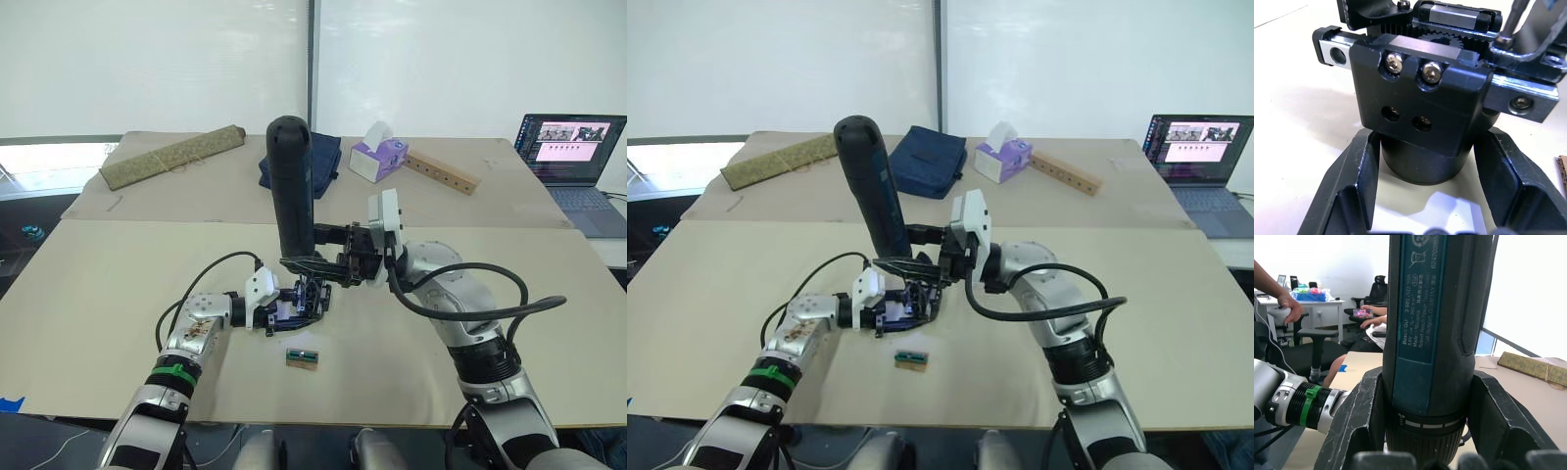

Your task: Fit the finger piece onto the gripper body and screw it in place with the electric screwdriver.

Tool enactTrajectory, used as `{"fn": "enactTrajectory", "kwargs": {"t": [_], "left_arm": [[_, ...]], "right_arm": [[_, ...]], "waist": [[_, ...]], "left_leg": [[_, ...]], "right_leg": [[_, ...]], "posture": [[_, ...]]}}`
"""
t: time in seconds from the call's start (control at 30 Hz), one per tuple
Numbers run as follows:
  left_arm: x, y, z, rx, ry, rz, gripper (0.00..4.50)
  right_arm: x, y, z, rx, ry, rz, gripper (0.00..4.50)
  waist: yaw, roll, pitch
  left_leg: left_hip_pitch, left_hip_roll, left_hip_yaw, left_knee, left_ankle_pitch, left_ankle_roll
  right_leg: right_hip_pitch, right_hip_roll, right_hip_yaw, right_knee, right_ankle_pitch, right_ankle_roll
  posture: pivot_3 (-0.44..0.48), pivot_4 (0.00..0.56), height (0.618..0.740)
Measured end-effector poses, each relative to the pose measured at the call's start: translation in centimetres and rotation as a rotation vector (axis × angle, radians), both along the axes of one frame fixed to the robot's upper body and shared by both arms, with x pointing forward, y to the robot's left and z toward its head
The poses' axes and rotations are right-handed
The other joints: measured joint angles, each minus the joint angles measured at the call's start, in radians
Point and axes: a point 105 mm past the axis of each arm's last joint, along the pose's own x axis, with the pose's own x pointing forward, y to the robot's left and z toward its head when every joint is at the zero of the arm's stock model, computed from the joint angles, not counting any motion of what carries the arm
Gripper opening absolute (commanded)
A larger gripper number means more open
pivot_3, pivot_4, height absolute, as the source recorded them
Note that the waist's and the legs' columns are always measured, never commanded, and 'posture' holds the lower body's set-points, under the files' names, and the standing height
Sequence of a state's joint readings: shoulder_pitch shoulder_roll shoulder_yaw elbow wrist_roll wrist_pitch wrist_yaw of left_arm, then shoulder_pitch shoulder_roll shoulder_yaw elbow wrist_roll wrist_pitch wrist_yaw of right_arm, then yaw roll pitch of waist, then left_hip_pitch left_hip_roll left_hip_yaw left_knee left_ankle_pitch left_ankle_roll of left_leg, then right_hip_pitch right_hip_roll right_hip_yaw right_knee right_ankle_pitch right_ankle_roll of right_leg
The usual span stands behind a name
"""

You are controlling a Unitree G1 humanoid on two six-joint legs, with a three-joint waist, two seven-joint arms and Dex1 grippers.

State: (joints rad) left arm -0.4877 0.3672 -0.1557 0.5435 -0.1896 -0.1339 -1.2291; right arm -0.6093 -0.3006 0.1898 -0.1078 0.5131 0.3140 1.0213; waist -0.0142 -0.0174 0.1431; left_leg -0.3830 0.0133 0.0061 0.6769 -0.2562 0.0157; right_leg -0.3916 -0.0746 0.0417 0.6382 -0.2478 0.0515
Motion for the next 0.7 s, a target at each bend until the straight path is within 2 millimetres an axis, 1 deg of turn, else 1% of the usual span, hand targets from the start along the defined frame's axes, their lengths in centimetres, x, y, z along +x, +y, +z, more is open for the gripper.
{"fn": "enactTrajectory", "kwargs": {"t": [0.17, 0.33, 0.43, 0.53, 0.6, 0.7], "left_arm": [[0.0, 0.0, 0.0, 0.0, 0.0, -0.001, 2.3], [0.0, 0.0, 0.1, 0.0, -0.003, -0.002, 2.3], [0.1, 0.0, 0.2, 0.0, -0.005, -0.007, 2.3], [0.1, -0.1, 0.3, -0.001, -0.007, -0.009, 2.3], [0.1, -0.1, 0.2, -0.001, -0.007, -0.009, 2.3], [0.1, -0.1, 0.2, -0.001, -0.006, -0.008, 2.3]], "right_arm": [[0.1, 0.0, 0.1, -0.002, -0.005, 0.006, 1.92], [0.3, 0.0, 1.0, 0.003, -0.004, 0.037, 1.92], [0.4, 0.0, 1.5, -0.006, 0.022, 0.056, 1.92], [0.4, -0.2, 2.9, 0.018, 0.02, 0.076, 1.92], [0.1, -0.3, 4.0, 0.043, -0.004, 0.096, 1.92], [-0.4, -0.4, 5.1, 0.083, -0.026, 0.123, 1.92]], "waist": [[0.0, 0.0, 0.0], [0.0, 0.0, 0.0], [0.001, 0.0, 0.0], [0.002, 0.0, 0.001], [0.002, 0.0, 0.001], [0.002, 0.0, 0.001]], "left_leg": [[0.0, 0.0, 0.0, 0.0, 0.0, 0.0], [-0.002, 0.001, 0.0, 0.0, 0.0, 0.0], [-0.007, 0.0, 0.0, 0.001, 0.0, 0.0], [-0.011, 0.0, 0.0, 0.002, 0.0, 0.0], [-0.011, 0.0, 0.0, 0.002, 0.0, 0.0], [-0.011, 0.0, 0.0, 0.002, 0.0, 0.0]], "right_leg": [[0.0, 0.0, 0.0, 0.0, 0.0, 0.0], [-0.002, 0.0, 0.0, 0.0, 0.0, 0.0], [-0.007, -0.001, 0.0, 0.001, 0.0, 0.0], [-0.012, -0.001, 0.0, 0.002, 0.0, 0.0], [-0.012, -0.001, 0.0, 0.002, 0.0, 0.0], [-0.012, -0.001, 0.0, 0.002, 0.0, 0.0]], "posture": [[0.0, 0.15, 0.74], [0.0, 0.15, 0.74], [0.0, 0.15, 0.74], [0.0, 0.15, 0.74], [0.0, 0.15, 0.74], [0.0, 0.15, 0.74]]}}
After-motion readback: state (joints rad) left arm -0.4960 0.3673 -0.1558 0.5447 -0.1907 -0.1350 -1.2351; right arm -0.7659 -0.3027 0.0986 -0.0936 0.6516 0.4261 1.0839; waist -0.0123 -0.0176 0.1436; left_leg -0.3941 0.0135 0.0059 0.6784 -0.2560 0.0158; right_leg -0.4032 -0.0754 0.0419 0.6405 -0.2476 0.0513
